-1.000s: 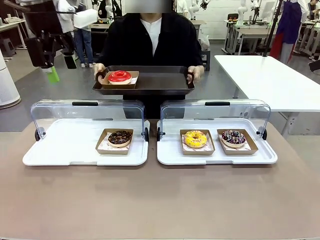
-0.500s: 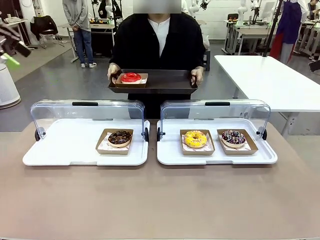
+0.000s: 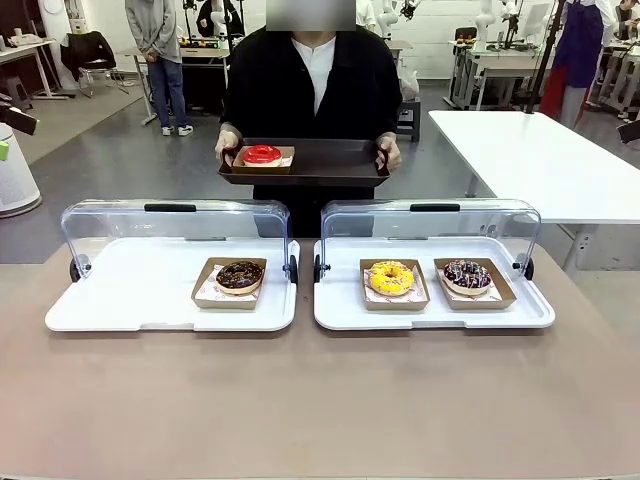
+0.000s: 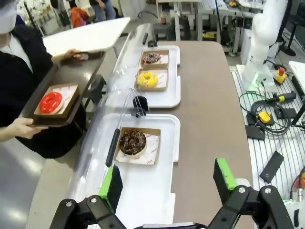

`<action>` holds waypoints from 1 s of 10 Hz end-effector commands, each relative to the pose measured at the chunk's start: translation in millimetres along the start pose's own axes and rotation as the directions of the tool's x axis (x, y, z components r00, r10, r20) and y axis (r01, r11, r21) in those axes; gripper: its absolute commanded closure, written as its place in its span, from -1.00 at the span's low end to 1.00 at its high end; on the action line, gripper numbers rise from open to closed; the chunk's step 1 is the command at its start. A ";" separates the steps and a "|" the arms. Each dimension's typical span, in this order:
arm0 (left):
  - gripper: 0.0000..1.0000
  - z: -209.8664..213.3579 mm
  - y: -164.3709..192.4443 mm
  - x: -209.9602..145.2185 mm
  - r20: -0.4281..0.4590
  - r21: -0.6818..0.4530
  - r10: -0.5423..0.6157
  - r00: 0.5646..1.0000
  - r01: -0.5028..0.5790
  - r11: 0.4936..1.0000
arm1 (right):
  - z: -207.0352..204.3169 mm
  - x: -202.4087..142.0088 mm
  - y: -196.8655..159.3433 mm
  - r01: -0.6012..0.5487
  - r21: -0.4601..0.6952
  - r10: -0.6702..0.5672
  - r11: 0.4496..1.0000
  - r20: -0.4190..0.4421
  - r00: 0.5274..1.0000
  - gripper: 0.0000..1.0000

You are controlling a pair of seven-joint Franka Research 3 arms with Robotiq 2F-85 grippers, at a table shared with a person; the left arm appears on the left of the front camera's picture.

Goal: Provide the desired donut to the person.
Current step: Pick up and lift the Paper togo box containing the Donut pointed at by the person.

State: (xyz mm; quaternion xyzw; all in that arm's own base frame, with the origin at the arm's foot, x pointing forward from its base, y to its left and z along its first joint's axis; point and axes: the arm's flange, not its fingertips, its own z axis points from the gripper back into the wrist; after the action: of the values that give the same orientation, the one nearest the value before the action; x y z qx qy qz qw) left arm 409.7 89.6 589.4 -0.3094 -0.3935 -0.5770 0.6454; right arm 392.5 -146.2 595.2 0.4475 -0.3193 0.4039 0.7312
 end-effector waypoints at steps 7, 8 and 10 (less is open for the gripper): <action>-1.00 -4.0 30.0 -11.4 0.083 -0.056 0.029 0.996 -0.024 0.998 | -1.6 1.0 -0.5 -0.006 0.005 0.006 1.000 0.009 1.000 -1.00; -1.00 -3.7 31.9 -13.0 0.072 -0.058 0.031 0.997 -0.027 0.998 | -1.6 1.0 -0.5 -0.006 0.005 0.006 1.000 0.009 1.000 -1.00; -1.00 -1.2 32.4 -15.4 0.055 -0.063 0.048 0.997 -0.045 0.997 | -1.6 1.0 -0.5 -0.006 0.005 0.006 1.000 0.009 1.000 -1.00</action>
State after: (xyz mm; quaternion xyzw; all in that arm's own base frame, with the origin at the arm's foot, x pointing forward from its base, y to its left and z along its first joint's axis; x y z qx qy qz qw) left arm 440.6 94.3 573.9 -0.3512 -0.4006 -0.5636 0.6313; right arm 392.6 -146.0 595.3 0.4475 -0.3192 0.4040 0.7312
